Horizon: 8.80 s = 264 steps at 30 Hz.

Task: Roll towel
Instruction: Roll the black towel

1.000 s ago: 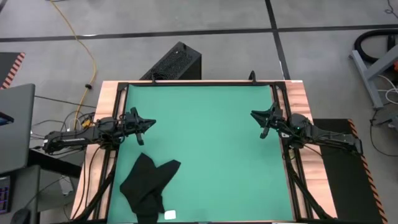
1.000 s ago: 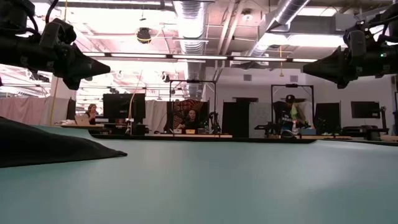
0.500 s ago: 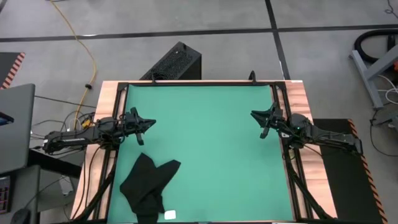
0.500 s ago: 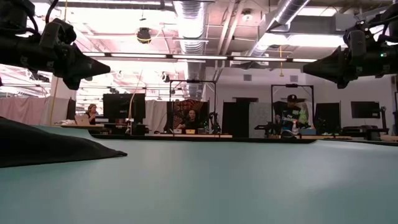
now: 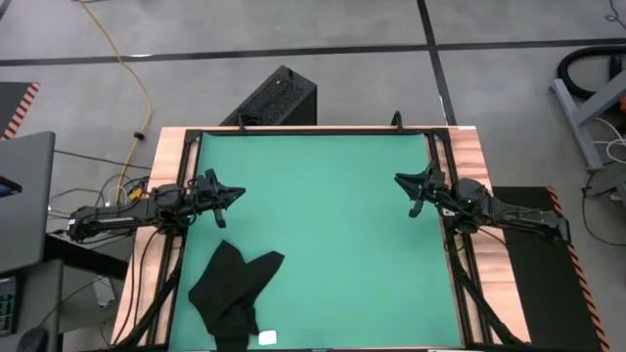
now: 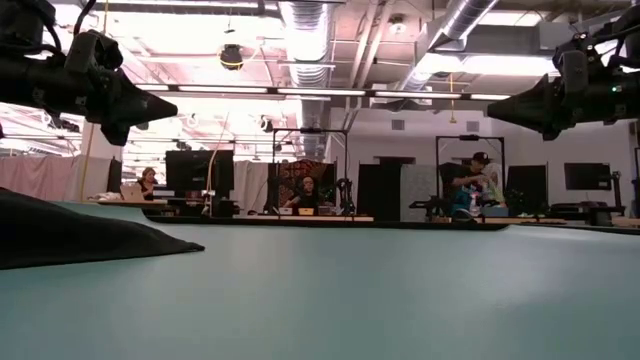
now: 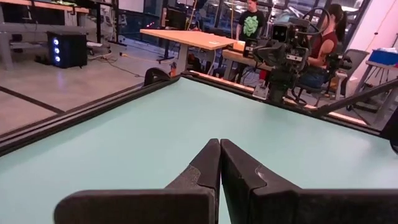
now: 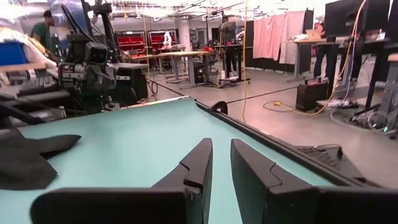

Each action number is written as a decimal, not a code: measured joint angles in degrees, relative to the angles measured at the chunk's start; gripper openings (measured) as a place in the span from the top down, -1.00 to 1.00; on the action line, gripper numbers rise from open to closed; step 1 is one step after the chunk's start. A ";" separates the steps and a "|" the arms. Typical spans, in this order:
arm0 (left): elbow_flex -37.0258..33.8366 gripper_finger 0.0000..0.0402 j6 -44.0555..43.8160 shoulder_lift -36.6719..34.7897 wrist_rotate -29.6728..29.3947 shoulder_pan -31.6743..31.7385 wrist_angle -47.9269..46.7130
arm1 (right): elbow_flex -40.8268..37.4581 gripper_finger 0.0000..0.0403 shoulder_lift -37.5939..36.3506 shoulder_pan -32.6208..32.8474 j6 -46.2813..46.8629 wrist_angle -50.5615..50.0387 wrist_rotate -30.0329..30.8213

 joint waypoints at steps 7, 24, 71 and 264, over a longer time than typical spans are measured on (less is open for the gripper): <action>-0.02 1.00 -1.37 0.02 3.27 0.00 5.30 | 0.02 0.60 0.23 1.15 0.40 7.45 -7.44; 8.39 1.00 -7.53 6.11 15.46 -0.02 16.29 | 14.56 0.59 37.86 10.55 -3.67 20.31 -4.92; 23.67 1.00 -0.59 22.26 7.73 -2.25 -15.00 | 84.73 0.71 135.35 22.64 -4.58 13.04 -2.15; 64.06 1.00 22.83 98.78 29.22 -7.77 -20.29 | 79.97 0.97 109.44 51.44 36.12 -27.43 13.64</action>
